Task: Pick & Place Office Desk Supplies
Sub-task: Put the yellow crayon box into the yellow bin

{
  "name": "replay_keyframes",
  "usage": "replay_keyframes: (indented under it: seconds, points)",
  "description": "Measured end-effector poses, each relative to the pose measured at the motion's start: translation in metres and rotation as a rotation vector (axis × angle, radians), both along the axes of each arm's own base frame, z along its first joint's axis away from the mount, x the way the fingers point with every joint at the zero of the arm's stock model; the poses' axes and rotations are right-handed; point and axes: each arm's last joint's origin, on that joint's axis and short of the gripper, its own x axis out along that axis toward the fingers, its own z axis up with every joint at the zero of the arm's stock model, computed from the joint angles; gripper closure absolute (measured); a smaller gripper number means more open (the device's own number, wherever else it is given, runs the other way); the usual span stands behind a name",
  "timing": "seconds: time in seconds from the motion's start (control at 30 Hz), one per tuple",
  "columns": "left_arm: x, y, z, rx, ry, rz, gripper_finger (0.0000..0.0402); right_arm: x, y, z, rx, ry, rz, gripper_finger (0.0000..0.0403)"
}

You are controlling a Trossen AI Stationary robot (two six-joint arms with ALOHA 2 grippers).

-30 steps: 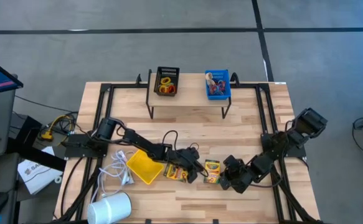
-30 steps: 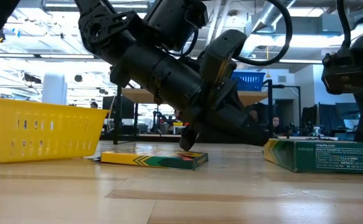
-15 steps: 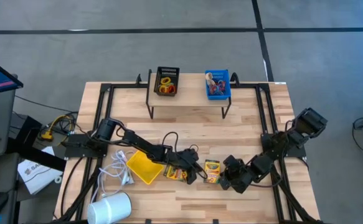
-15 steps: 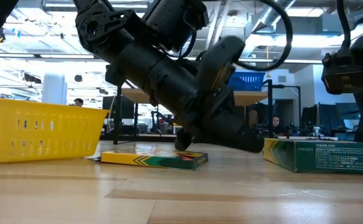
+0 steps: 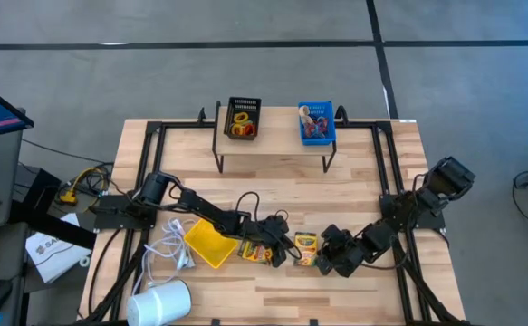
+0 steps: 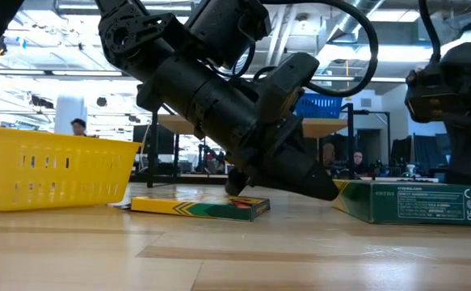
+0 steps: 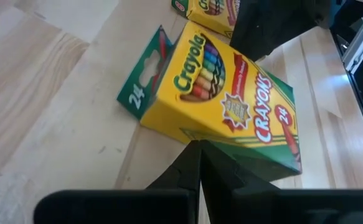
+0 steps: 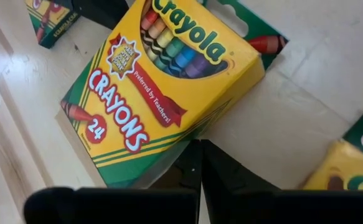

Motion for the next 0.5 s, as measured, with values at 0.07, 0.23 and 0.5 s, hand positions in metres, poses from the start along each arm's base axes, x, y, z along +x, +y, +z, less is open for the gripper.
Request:
replay_keyframes:
  seconds: [0.07, 0.23, 0.5]
  points:
    - [0.0001, 0.0001, 0.0001, 0.001, -0.001, 0.000, 0.0401, 0.0013, -0.0012, 0.0002, 0.000, -0.002, -0.002, 0.0403]
    - [0.0003, 0.0000, 0.0004, 0.001, -0.006, -0.001, 0.0401, 0.0027, -0.0029, 0.0002, -0.003, -0.002, -0.002, 0.0403]
    - [0.0005, 0.0002, 0.0006, 0.002, -0.008, 0.000, 0.0401, 0.0043, -0.0017, 0.0014, -0.002, -0.020, 0.019, 0.0403]
